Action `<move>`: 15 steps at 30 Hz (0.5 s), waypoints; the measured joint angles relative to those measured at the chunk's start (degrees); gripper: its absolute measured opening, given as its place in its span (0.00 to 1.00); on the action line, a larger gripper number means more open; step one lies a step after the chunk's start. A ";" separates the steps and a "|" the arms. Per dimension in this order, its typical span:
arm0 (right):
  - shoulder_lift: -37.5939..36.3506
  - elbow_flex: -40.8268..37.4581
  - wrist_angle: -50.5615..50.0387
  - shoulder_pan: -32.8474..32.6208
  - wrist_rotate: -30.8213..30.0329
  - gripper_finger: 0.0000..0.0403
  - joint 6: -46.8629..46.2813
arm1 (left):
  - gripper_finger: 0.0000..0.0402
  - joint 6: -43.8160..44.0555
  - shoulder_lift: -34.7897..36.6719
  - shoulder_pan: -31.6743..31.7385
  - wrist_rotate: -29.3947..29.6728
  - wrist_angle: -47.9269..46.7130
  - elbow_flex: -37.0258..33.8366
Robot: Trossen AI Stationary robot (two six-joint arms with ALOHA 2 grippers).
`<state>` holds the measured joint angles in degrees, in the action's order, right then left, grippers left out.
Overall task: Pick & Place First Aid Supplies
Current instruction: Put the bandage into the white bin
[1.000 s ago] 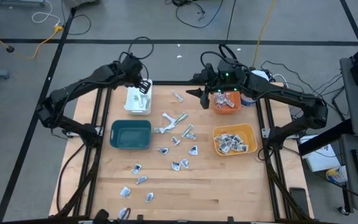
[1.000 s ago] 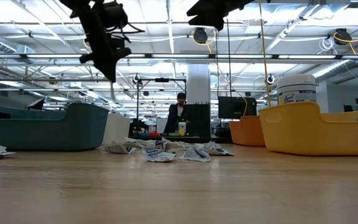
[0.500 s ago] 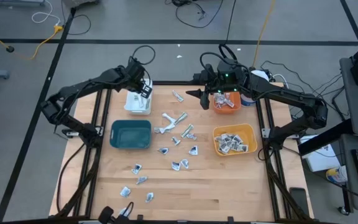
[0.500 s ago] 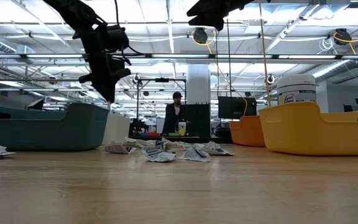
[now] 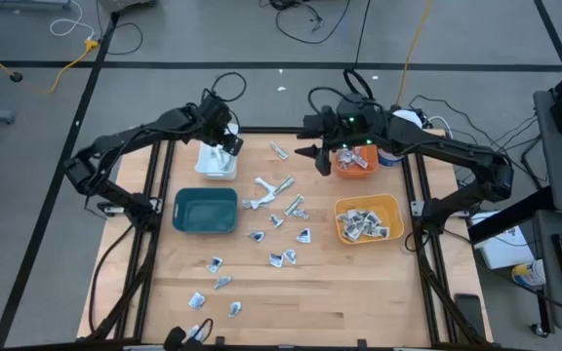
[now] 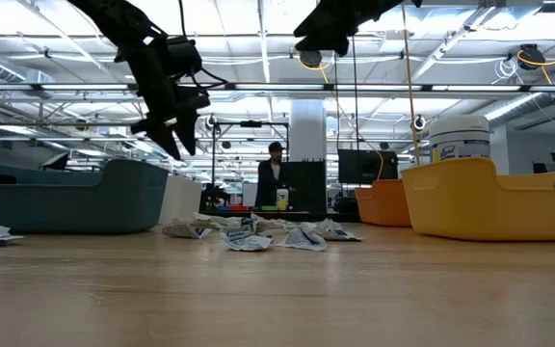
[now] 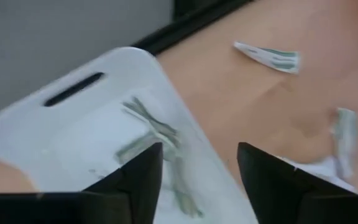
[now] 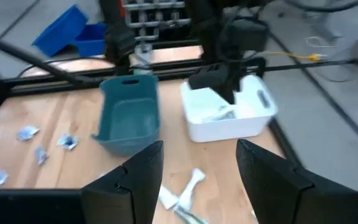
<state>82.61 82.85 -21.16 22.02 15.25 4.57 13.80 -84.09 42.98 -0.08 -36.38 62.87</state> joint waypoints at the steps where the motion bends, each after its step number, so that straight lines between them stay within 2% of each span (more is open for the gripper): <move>1: 0.74 0.02 -0.09 0.00 1.33 0.49 0.26 | 0.55 0.00 0.00 0.00 -0.97 0.00 0.00; 7: 5.68 0.00 -2.12 0.00 2.97 0.49 3.91 | 0.62 -0.19 0.00 0.02 -6.07 -0.03 0.00; 15: 15.40 -0.04 -5.20 -0.36 2.95 0.49 16.28 | 0.65 0.07 0.19 0.02 -10.39 -0.20 0.00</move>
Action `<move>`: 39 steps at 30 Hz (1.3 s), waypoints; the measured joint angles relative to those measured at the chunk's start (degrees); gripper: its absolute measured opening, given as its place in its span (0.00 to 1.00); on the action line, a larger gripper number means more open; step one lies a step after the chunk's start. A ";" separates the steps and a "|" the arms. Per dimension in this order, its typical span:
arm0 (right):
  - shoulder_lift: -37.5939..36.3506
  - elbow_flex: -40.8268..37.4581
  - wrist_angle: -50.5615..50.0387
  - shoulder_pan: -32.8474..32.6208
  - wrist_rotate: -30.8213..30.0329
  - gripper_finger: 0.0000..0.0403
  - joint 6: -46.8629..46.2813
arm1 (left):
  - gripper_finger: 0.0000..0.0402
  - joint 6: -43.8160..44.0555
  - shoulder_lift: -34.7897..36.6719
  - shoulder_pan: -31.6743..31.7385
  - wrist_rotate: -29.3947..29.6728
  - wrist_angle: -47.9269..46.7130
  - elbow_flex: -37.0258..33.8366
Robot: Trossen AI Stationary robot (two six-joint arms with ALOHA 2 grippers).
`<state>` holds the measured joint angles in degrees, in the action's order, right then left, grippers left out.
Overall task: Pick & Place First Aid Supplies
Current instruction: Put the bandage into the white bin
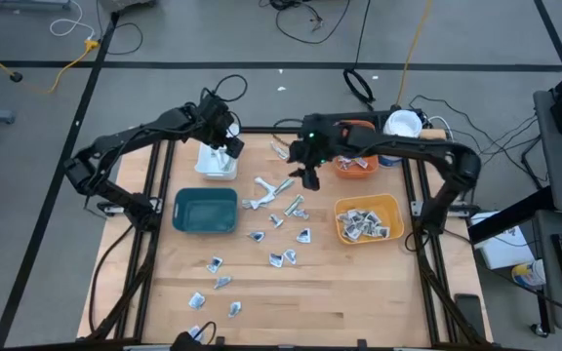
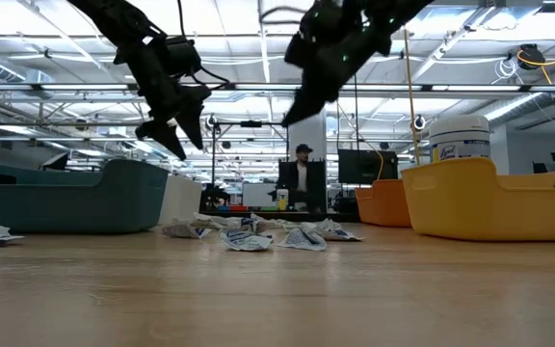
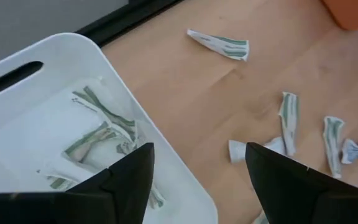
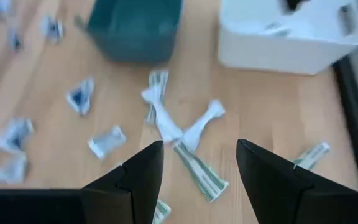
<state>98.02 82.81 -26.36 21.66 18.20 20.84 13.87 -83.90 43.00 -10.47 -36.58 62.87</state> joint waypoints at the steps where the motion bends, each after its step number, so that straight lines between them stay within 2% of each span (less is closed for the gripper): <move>1: 1.12 0.02 -1.27 -0.09 -0.02 0.49 2.27 | 0.64 0.02 0.00 0.00 -0.11 0.02 0.00; 8: 8.24 -0.01 -8.96 -1.86 -0.08 0.49 13.38 | 0.63 0.06 0.00 0.00 -0.25 -0.13 0.00; 14: 12.34 -0.03 -9.43 -5.55 -0.22 0.49 17.76 | 0.64 0.36 0.00 -0.02 -0.32 -0.11 0.00; 17: 14.04 0.11 -8.36 -7.24 -1.10 0.49 18.87 | 0.64 0.43 0.00 0.00 -0.93 0.23 0.00; 26: 18.01 0.02 -8.98 -8.87 -10.63 0.49 20.58 | 0.63 0.48 0.03 -0.05 -3.25 0.29 0.00; 33: 17.97 0.01 -10.53 -7.68 -10.84 0.49 20.81 | 0.64 0.61 0.03 -0.13 -4.60 0.31 0.00; 36: 17.97 -0.01 -10.94 -7.75 -10.71 0.45 20.81 | 0.63 0.61 0.03 -0.13 -4.64 0.31 0.02; 39: 18.27 0.02 -11.35 -7.75 -10.54 0.36 20.54 | 0.63 0.60 0.03 -0.13 -4.67 0.33 0.02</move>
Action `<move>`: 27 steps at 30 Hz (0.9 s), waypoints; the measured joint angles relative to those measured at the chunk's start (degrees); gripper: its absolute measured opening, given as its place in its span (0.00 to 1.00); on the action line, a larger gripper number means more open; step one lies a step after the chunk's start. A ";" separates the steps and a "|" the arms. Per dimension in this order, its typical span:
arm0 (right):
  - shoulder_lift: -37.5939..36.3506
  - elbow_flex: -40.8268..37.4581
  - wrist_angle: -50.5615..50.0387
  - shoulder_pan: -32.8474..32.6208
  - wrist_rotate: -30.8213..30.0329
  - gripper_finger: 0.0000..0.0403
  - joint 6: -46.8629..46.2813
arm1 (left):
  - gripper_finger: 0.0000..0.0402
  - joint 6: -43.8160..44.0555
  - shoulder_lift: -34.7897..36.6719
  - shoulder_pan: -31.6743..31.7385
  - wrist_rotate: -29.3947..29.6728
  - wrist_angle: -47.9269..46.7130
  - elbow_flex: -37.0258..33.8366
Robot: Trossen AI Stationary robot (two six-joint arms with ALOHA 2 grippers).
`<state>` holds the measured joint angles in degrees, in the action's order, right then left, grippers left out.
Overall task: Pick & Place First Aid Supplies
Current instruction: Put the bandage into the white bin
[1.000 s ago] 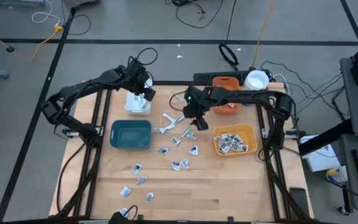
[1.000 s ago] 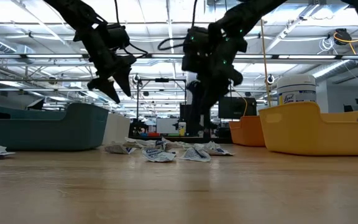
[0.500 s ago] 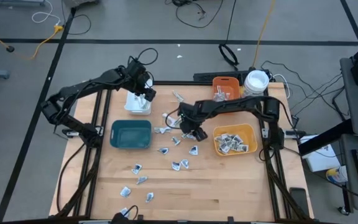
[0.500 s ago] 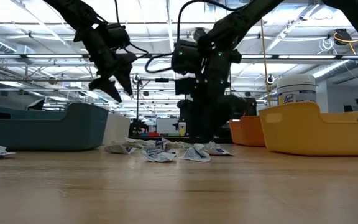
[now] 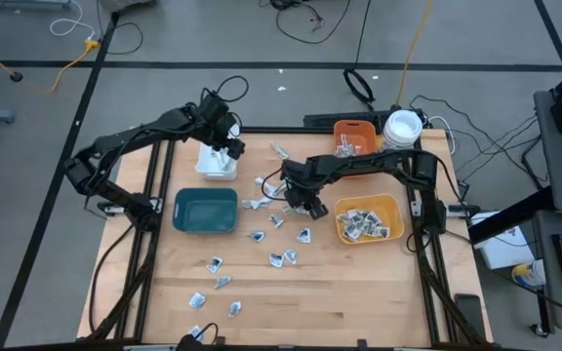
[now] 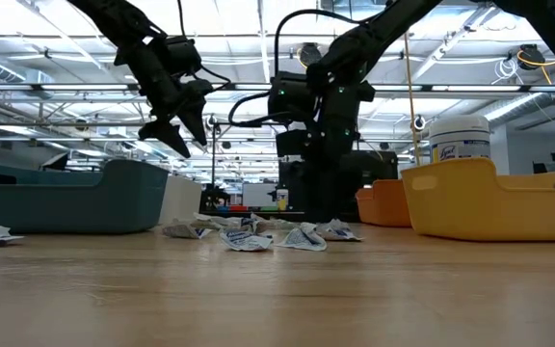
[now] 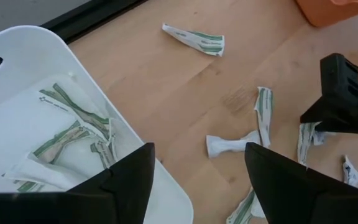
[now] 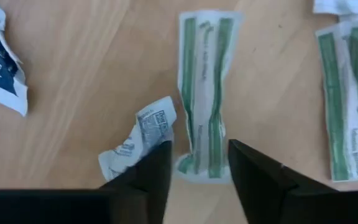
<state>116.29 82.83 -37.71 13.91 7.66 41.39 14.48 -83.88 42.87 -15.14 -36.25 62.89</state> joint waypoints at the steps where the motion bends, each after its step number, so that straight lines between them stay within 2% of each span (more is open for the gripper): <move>1: 0.56 0.06 -0.02 0.00 0.12 0.32 -0.04 | 0.62 0.00 0.00 0.00 0.00 0.00 0.00; 7: 0.73 0.11 -1.08 -0.56 0.04 0.07 -0.14 | 0.64 -0.17 0.00 -0.09 -0.27 0.00 0.00; 9: 0.51 0.11 -0.29 -0.59 0.02 0.02 -0.09 | 0.64 -0.26 0.00 -0.11 -0.28 0.00 0.00; 17: -3.25 0.92 -1.59 -0.50 -5.95 0.04 -2.84 | 0.63 -0.70 0.02 -0.11 -0.28 0.00 0.00; 22: -5.79 0.90 -1.95 -0.56 -6.39 0.01 -4.21 | 0.64 -0.74 0.02 -0.11 -0.28 0.05 0.00; 27: -9.55 0.95 -0.19 -0.52 -6.17 0.01 -9.51 | 0.64 -0.88 0.02 -0.20 -0.35 0.08 0.00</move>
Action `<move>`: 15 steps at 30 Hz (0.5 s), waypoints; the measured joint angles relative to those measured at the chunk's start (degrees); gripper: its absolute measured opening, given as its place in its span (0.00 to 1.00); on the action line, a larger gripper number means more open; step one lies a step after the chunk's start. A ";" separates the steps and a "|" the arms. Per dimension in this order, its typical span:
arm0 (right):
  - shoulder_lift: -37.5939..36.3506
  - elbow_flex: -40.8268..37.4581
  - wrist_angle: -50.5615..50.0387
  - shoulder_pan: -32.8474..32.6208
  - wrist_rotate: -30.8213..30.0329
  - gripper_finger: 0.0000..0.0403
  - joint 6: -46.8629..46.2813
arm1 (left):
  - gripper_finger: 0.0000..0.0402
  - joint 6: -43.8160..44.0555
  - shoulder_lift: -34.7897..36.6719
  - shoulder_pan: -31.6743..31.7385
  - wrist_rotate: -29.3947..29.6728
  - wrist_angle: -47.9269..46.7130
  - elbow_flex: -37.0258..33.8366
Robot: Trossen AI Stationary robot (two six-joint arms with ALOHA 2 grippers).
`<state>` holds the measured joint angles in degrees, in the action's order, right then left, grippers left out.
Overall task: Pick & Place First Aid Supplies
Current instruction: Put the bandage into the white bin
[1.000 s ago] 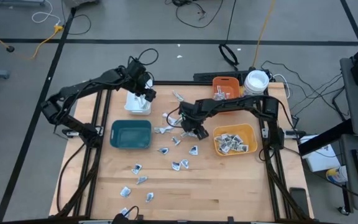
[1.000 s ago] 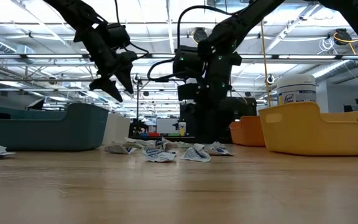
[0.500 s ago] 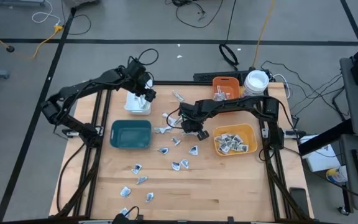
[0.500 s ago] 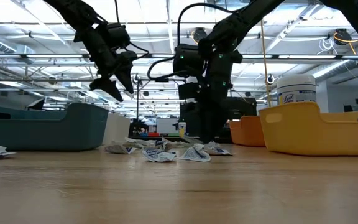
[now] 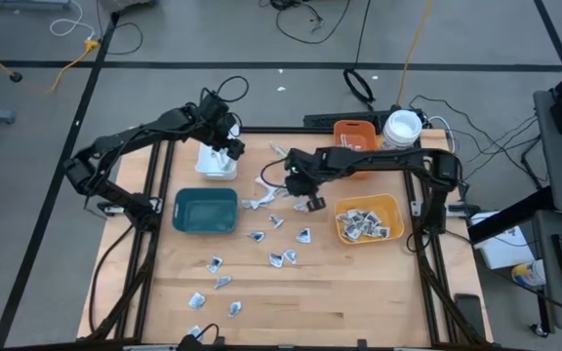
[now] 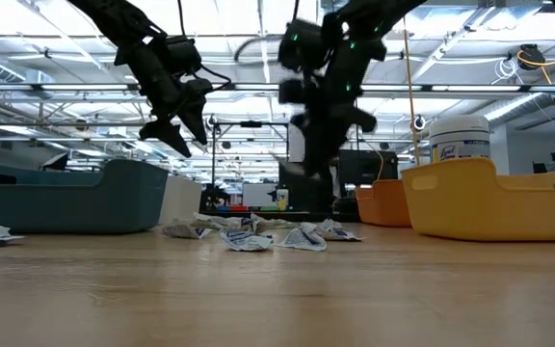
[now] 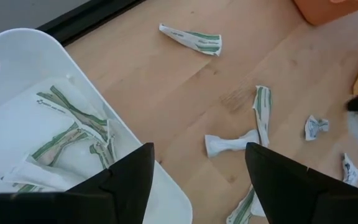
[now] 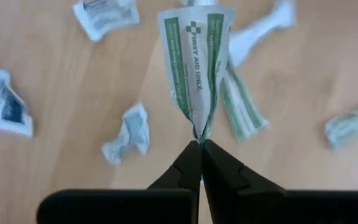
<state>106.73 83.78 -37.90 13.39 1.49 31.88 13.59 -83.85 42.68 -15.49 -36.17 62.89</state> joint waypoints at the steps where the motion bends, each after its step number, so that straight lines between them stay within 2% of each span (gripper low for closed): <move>1: -0.52 0.01 1.70 0.00 0.47 0.01 -1.18 | 0.64 -0.53 0.00 0.00 -0.06 0.06 0.00; 5: -4.34 -0.14 4.49 0.00 3.01 0.01 -5.46 | 0.63 -6.05 0.00 -0.51 -3.39 1.01 0.00; 7: -5.89 0.25 8.99 0.02 3.37 0.01 -7.75 | 0.62 -10.26 0.00 -1.24 -6.14 2.41 0.00; 15: -11.03 -0.15 12.03 1.24 6.79 0.00 -17.05 | 0.57 -26.88 0.00 -7.07 -11.23 9.50 0.02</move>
<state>95.70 83.63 -25.87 14.63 8.28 14.83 -13.29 -83.85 35.61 -26.72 -26.67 62.92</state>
